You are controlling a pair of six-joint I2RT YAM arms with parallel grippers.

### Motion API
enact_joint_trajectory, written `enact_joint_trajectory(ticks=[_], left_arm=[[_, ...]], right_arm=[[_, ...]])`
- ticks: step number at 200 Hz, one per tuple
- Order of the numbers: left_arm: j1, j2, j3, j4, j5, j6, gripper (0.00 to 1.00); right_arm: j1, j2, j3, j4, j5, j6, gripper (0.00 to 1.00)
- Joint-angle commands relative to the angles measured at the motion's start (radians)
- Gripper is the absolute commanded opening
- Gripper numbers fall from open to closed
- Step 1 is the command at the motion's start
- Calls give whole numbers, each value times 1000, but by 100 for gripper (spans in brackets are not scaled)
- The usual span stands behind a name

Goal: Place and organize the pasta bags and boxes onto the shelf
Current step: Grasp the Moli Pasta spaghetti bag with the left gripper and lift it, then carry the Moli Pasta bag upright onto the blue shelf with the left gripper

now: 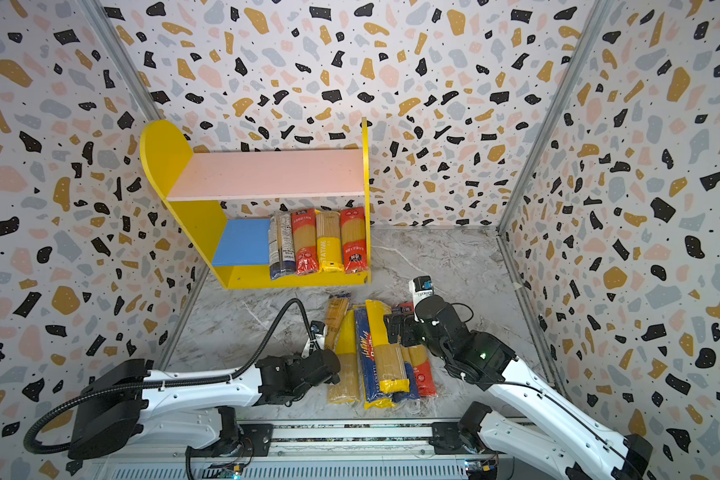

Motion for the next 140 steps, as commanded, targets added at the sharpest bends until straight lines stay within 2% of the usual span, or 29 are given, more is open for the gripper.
enact_joint_trajectory(ticks=[1,20,53,76,111,140], left_arm=[[-3,-113,12,16,-96,54,14],[-3,-204,7,-5,-84,78,11],[-3,-363,-49,49,-50,103,11],[-3,-421,-46,30,-44,112,10],[-3,-459,35,-62,-108,112,7],[-4,-462,134,-152,-219,115,8]], right_arm=[[5,6,17,19,-6,-14,99],[5,19,19,27,-9,-16,99],[5,43,24,50,-24,-19,99],[5,60,35,54,-29,-26,99],[5,75,46,55,-32,-33,99],[5,77,54,57,-37,-38,99]])
